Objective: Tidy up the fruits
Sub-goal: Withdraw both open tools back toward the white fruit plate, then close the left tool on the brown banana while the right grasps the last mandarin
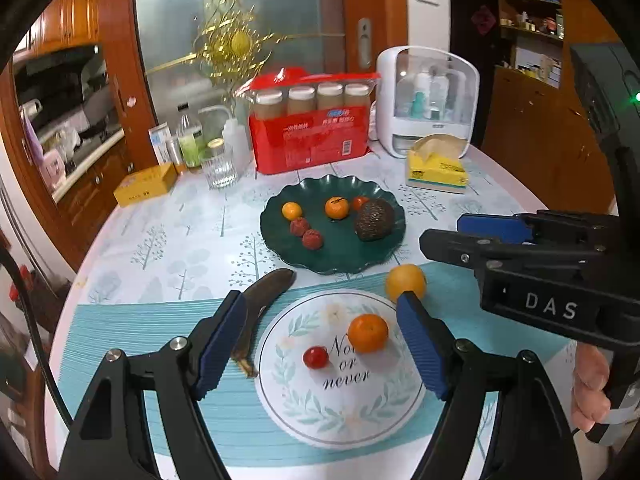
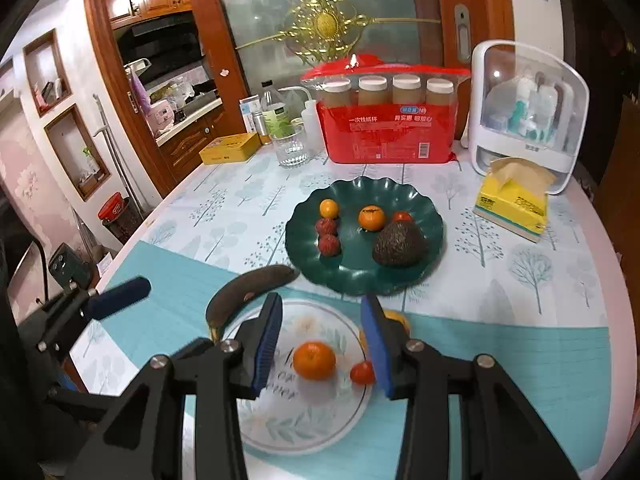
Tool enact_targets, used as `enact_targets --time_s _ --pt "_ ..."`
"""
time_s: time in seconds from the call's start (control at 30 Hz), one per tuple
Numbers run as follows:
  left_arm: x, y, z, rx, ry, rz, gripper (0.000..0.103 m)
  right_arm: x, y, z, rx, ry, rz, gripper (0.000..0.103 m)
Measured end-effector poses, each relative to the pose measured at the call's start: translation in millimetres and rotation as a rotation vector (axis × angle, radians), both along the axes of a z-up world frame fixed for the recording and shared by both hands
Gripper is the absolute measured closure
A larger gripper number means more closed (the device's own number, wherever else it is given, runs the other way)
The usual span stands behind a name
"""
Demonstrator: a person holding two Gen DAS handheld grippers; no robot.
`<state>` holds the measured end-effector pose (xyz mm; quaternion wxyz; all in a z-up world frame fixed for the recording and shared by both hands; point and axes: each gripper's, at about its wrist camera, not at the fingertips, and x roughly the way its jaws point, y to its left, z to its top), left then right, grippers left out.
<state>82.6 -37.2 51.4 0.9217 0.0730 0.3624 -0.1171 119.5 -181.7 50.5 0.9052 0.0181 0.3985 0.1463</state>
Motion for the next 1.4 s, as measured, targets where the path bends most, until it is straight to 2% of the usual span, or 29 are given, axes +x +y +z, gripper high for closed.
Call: enact_targets --time_s 0.3,0.63,0.77,1.03,1.17,1.4 --pt "-46 8 -4 0.036 -0.012 -0.008 0.027 -56 -4 -9 -0.073 -0.063 -0.025 0.062" --pt "-60 31 -21 0.064 -0.023 0.030 0.027 -83 15 -37 -0.153 -0.061 0.010 0.062" --pt "-54 40 -34 0.068 -0.006 0.048 0.027 -88 30 -49 -0.161 -0.052 0.040 0.062" --pt "-29 69 -64 0.041 0.056 0.086 0.027 -91 37 -65 -0.168 -0.051 0.026 0.062" --pt "-8 83 -79 0.034 0.095 0.121 0.027 -84 41 -78 -0.208 -0.047 0.035 0.062" --pt "37 94 -98 0.053 0.149 0.136 0.027 -57 44 -106 -0.181 0.018 0.054 0.062"
